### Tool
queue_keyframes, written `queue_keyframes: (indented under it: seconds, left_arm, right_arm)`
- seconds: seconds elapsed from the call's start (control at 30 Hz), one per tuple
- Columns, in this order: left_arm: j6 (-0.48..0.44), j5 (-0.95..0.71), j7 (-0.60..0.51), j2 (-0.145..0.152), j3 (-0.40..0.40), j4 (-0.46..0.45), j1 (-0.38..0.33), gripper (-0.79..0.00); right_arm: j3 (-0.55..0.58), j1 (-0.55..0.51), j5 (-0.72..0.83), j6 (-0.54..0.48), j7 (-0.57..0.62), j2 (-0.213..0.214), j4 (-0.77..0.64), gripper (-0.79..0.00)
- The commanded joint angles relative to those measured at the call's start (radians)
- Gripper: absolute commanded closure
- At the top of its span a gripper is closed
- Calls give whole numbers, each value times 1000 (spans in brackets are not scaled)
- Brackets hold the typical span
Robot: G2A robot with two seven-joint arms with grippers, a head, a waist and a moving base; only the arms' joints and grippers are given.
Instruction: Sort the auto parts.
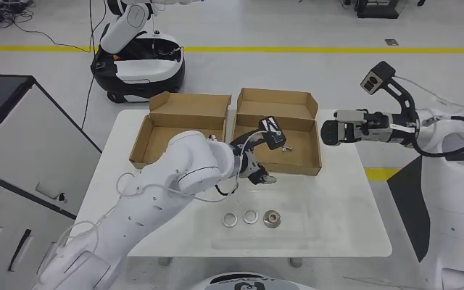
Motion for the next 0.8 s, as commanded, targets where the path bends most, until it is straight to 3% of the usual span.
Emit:
queue_keyframes:
  seconds: [0.0, 0.3, 0.5, 0.77]
  left_arm:
    - [0, 0, 0, 0, 0, 0, 0, -785]
    - [-8, -18, -28, -1, 23, 9, 9, -785]
    - [27, -137, -185, -17, 85, 32, -52, -785]
    - [88, -170, -197, -49, 192, 106, -106, -785]
  right_arm:
    - [0, 0, 0, 0, 0, 0, 0, -785]
    - [0, 0, 0, 0, 0, 0, 0, -785]
    - [0, 0, 0, 0, 0, 0, 0, -785]
    - [0, 0, 0, 0, 0, 0, 0, -785]
